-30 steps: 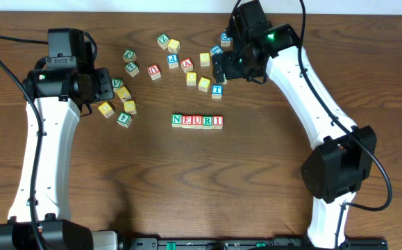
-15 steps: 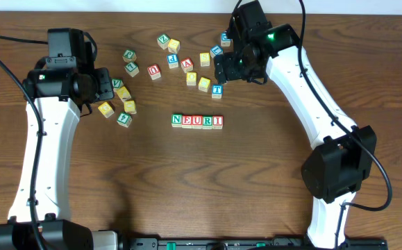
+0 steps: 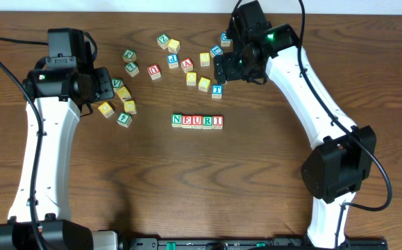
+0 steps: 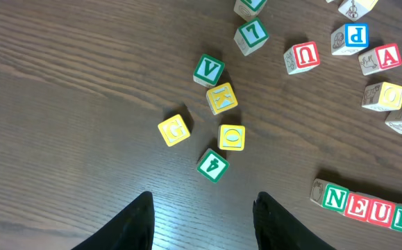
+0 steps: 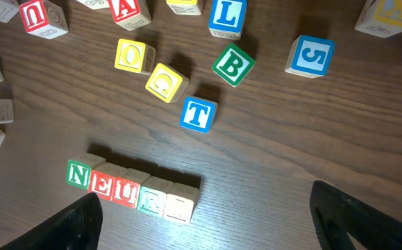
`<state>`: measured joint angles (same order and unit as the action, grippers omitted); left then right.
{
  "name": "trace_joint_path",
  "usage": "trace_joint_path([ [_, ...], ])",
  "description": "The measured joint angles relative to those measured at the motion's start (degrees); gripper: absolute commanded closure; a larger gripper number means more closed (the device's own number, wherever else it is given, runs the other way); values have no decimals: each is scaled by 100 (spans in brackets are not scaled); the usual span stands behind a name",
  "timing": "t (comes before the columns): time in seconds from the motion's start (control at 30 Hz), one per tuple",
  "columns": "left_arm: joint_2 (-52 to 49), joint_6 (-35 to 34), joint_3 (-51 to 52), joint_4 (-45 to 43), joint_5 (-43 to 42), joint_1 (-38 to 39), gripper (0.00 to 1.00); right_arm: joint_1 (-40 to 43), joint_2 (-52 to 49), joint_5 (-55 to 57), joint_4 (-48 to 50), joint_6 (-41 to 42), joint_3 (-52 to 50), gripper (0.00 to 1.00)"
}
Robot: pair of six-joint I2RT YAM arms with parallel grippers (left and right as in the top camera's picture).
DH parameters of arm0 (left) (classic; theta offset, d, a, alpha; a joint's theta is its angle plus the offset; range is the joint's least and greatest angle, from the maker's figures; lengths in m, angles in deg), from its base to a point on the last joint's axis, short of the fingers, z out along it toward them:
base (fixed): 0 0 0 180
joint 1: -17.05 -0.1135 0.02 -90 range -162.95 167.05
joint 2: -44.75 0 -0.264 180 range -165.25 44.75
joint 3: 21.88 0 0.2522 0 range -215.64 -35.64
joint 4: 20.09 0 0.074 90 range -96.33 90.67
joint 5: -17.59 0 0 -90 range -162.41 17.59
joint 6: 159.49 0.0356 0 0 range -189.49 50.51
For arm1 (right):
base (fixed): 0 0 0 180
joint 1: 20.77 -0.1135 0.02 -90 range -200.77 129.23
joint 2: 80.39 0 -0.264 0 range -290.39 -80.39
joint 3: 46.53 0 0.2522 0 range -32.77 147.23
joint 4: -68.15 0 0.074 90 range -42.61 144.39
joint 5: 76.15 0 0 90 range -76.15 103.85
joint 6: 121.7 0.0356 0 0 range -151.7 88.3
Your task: Spell out NEURIPS
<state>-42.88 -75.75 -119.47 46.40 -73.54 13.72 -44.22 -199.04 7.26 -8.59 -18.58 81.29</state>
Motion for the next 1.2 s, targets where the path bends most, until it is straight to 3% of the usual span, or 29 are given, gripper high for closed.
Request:
trace_joint_path([
  [1.2,-61,-122,0,0,0,0,54,-50,0,0,37,0,0,8],
])
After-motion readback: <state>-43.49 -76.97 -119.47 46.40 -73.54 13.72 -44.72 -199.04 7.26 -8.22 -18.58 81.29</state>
